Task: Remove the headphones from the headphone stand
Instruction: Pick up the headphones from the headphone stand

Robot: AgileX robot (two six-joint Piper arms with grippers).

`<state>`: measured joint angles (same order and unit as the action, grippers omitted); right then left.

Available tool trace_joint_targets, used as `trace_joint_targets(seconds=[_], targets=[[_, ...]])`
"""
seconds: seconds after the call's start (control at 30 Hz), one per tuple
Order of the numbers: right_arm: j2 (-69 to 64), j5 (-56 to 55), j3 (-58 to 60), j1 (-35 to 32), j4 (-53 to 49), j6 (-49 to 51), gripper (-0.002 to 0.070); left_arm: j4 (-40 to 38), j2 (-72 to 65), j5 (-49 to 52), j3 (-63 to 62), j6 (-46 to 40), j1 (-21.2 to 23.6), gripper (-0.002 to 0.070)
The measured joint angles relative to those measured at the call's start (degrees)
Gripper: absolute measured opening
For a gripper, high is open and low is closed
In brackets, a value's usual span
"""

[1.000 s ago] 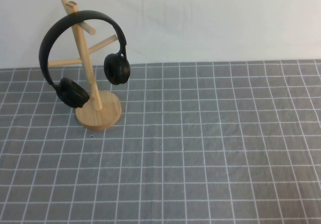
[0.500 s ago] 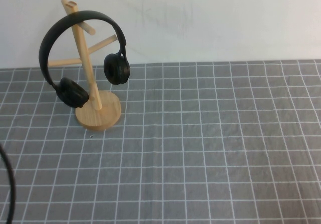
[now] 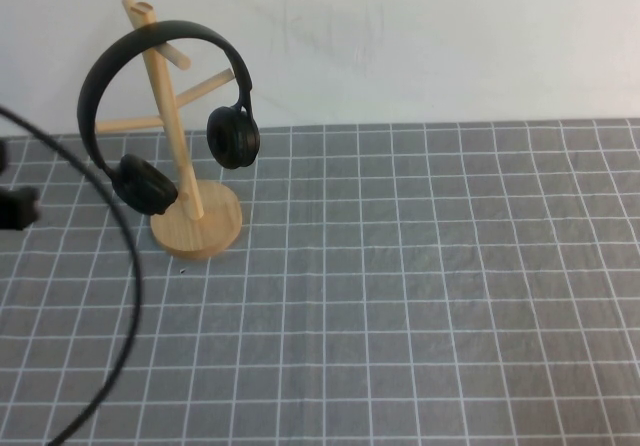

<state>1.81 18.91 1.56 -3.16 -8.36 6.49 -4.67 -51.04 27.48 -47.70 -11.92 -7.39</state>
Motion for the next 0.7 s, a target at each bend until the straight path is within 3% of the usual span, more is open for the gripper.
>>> trace_joint_targets(seconds=[0.17,0.3,0.4,0.57,0.7], targets=[[0.0,0.0,0.0,0.0,0.0,0.0,-0.0006,2.9,-7.3,3.1,-6.2,-6.5,-7.7,0.0001],[0.0,0.0,0.0,0.0,0.0,0.0,-0.0006,11.4,-13.0,3.7,-10.1,-5.3,-10.8,0.0036],[0.0,0.0,0.0,0.0,0.0,0.0,-0.0006,18.2,-17.0,4.1,-12.6,-2.5,-11.1,0.0155],[0.0,0.0,0.0,0.0,0.0,0.0,-0.0006,26.6,-22.7,2.3,-14.8,4.6,-11.2,0.0489],[0.0,0.0,0.0,0.0,0.0,0.0,-0.0006,34.6,-26.7,-0.3,-14.9,9.3,-11.2,0.0576]])
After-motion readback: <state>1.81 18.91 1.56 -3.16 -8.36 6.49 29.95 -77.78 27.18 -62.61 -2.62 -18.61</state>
